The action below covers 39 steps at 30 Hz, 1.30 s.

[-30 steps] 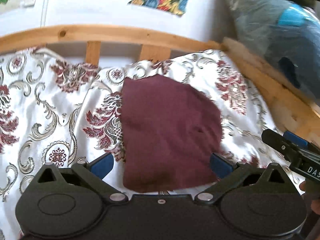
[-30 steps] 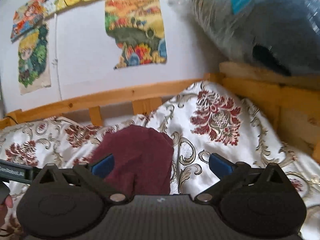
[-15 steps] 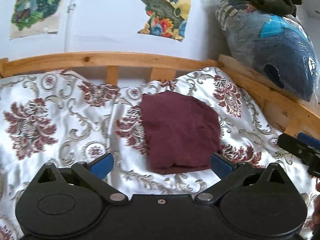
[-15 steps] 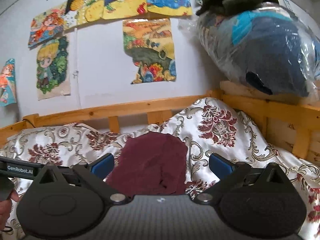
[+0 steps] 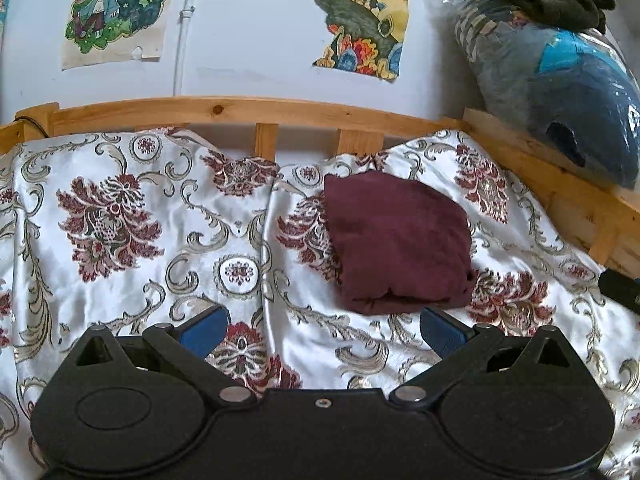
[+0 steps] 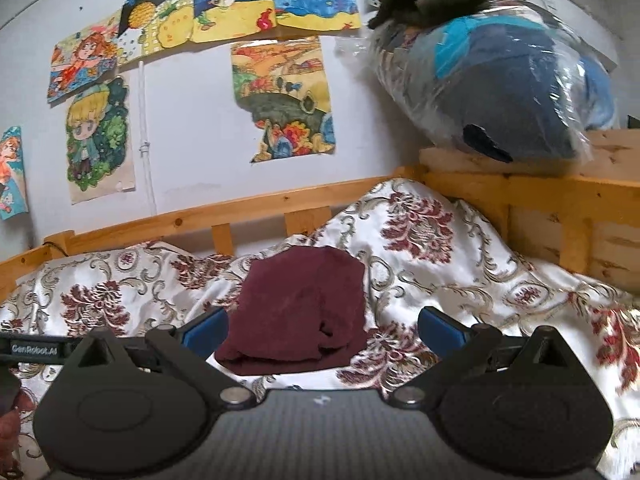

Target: Fold small clothes

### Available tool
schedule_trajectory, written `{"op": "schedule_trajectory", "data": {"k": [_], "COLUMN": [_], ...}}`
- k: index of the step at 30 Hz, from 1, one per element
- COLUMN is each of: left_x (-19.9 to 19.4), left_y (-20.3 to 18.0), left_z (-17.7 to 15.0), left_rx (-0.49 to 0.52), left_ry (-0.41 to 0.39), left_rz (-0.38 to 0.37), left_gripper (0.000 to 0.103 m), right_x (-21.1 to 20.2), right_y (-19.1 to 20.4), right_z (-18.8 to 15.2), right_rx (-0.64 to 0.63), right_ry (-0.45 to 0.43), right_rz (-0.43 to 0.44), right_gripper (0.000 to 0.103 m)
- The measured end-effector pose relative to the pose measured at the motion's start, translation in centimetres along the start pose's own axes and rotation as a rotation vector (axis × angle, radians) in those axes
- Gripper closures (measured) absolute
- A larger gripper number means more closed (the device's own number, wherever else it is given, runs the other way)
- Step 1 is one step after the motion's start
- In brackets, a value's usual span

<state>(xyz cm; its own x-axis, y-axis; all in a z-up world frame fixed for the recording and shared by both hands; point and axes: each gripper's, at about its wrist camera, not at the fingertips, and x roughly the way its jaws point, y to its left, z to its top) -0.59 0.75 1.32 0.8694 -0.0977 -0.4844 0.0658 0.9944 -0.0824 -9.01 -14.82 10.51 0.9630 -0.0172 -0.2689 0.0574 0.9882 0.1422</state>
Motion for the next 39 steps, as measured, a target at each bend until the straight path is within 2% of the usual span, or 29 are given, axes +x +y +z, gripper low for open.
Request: {"op": "schedule_trajectory", "data": {"k": [7, 39], "left_x": [0.9, 0.9], "left_y": [-1.0, -0.6], "left_z": [-1.1, -1.3], "left_rx": [0.075, 0.054], "left_ry": [0.021, 0.045], "left_rz": [0.008, 0.008], "left_gripper": [0.001, 0.001], "right_x": [1.2, 1.4], "right_y": [-0.5, 0.2], "right_z": [-0.4, -0.8], "right_rx": [0.011, -0.029], "right_ry": [0.053, 0.075], "right_rz": [-0.021, -0.023], "right_gripper": [0.0, 0.0]}}
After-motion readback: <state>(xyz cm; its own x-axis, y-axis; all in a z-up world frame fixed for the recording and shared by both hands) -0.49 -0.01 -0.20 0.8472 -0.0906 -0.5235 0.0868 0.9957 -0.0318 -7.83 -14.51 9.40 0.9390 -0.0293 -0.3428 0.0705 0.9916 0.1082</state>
